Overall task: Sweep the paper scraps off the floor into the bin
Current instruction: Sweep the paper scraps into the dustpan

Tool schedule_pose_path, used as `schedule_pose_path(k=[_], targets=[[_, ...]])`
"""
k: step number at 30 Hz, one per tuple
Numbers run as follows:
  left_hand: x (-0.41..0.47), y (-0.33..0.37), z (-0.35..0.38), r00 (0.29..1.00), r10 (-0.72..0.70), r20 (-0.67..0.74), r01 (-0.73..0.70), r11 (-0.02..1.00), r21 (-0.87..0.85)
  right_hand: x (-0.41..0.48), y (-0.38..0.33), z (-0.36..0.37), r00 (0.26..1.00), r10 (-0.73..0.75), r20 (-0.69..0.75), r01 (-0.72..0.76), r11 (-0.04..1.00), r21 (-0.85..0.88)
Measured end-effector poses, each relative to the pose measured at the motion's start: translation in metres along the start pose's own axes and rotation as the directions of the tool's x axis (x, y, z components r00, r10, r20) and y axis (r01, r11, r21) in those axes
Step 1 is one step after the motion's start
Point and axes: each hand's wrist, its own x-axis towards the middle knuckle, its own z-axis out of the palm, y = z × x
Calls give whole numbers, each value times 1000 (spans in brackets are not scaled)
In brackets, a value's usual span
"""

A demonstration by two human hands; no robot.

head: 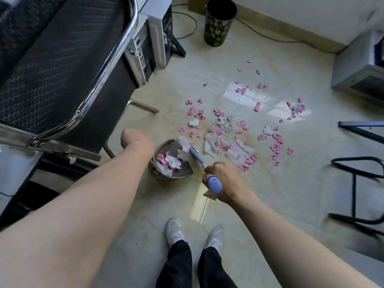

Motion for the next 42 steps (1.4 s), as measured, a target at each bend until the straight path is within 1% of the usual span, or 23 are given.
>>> schedule_pose_path(k=[2,4,8,10,13,16,18,20,22,26,29,33,35,37,39,40,42], targets=[[-1,-1,0,1000,-3,-3,3,1000,-9,-5,0,-2,996,-60,70,61,998,-15],[-3,-1,1,1000,-6,-13,5,1000,-21,-8,4,-7,989,-120,80,121,993,-6],[-5,0,4,999,-9,-36,8,999,-48,-13,13,-24,994,-102,31,99,991,89],[-7,0,5,999,-12,-48,9,998,-59,-16,14,-30,997,-65,-32,69,987,148],[-9,-2,7,998,-20,-67,16,998,-61,-15,12,-31,989,81,-122,-47,966,255],[-11,-3,10,995,-17,-100,13,999,-45,-12,7,-27,976,154,-156,-102,949,298],[-10,-1,11,993,-12,-120,7,999,-41,-9,4,-25,980,152,-131,-112,956,272],[-9,2,12,992,-1,-125,-4,999,-37,-2,5,-19,986,124,-110,-103,978,179],[-6,9,15,991,19,-129,-23,999,-25,3,6,-15,992,100,-74,-90,988,122],[-5,27,15,988,57,-146,-60,998,-13,3,7,-11,1000,7,19,-8,997,77],[-6,36,13,984,71,-166,-70,997,10,-3,12,-10,999,-32,41,29,996,81],[-12,44,13,985,59,-165,-60,998,1,-19,17,-13,998,-50,-42,56,987,151],[-17,51,14,985,67,-159,-69,998,-5,-31,18,-21,995,-30,-96,47,982,181],[-21,59,15,983,86,-163,-87,996,2,-42,24,-26,988,13,-153,21,976,215],[-27,69,13,978,108,-176,-107,994,13,-52,32,-32,977,85,-197,-38,972,233],[-28,73,12,977,118,-175,-116,993,22,-56,34,-35,970,128,-207,-75,966,246],[-33,83,10,977,137,-161,-133,991,31,-64,37,-39,966,151,-211,-98,966,240]])
